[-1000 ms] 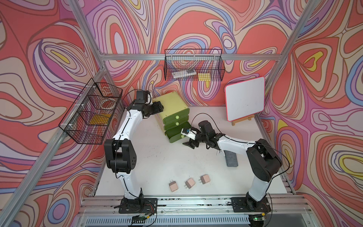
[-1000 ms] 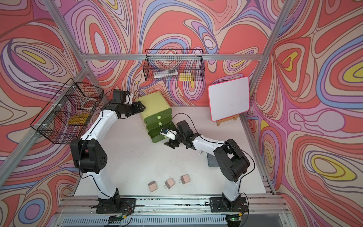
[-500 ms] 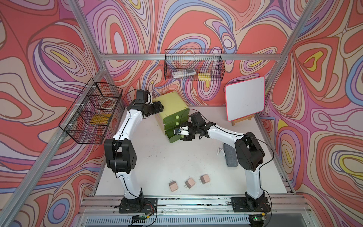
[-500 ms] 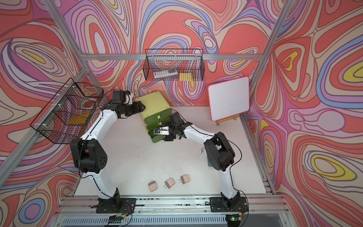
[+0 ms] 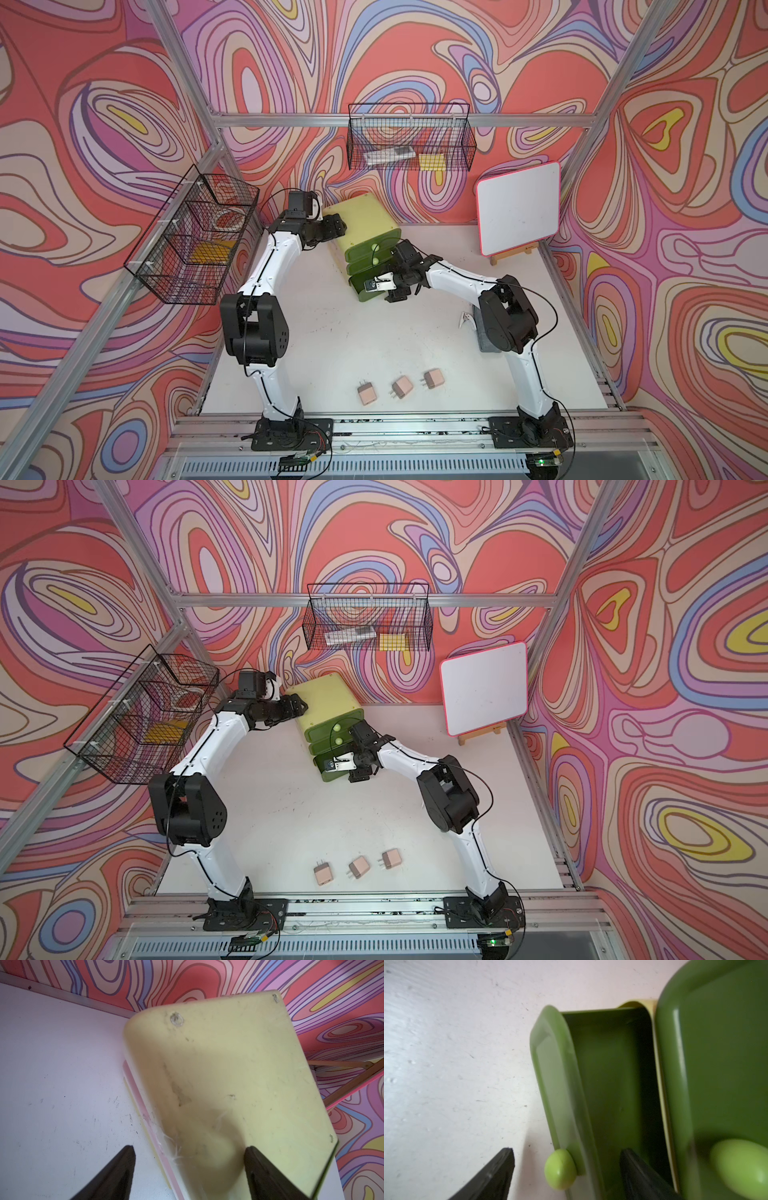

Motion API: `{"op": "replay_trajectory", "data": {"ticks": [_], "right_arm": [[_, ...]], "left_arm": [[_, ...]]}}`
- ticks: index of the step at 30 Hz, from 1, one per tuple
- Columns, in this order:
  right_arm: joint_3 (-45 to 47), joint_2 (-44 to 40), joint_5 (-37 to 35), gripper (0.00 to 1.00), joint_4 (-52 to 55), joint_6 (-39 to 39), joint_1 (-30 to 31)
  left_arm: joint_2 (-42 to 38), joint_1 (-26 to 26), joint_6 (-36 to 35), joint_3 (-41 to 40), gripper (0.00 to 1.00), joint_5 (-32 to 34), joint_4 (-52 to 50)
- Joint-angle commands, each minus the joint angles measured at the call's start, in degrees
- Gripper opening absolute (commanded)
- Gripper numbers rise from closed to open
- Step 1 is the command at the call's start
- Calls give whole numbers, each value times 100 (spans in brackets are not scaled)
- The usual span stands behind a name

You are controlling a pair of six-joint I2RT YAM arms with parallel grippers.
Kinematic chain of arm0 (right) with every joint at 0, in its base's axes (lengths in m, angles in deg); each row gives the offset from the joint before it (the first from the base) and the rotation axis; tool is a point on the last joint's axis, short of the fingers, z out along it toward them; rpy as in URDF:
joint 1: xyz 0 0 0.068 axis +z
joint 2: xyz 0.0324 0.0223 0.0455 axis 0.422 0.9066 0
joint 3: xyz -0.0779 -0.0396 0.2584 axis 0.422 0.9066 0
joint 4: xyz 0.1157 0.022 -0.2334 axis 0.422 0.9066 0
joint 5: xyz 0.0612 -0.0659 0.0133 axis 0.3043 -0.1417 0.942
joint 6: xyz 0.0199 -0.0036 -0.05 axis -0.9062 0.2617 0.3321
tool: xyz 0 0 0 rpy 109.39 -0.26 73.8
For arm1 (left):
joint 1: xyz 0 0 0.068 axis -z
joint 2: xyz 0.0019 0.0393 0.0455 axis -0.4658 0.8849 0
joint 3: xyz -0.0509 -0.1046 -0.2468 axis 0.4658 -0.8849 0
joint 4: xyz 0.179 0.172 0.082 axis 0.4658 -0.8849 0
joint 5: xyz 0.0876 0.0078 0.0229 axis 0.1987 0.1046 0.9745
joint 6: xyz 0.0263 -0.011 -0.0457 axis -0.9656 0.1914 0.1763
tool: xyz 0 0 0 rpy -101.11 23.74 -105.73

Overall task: Place the plugs into the drawer by color
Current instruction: Open the drawer in the storage box.

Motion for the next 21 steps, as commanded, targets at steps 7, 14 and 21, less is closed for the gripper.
{"op": "replay_trajectory", "data": {"ticks": [7,14,21], "right_arm": [[301,-118,-159,83,367,-23,125],[715,-384,-232,82,289,-210,179],[1096,-666,-240,81,46,-383,231]], "left_arm": [[207,-77,-68,-249,81,329,-634],[216,-77,-73,-243,81,356,-631],[210,-74,-40,-253,81,330,-618]]}}
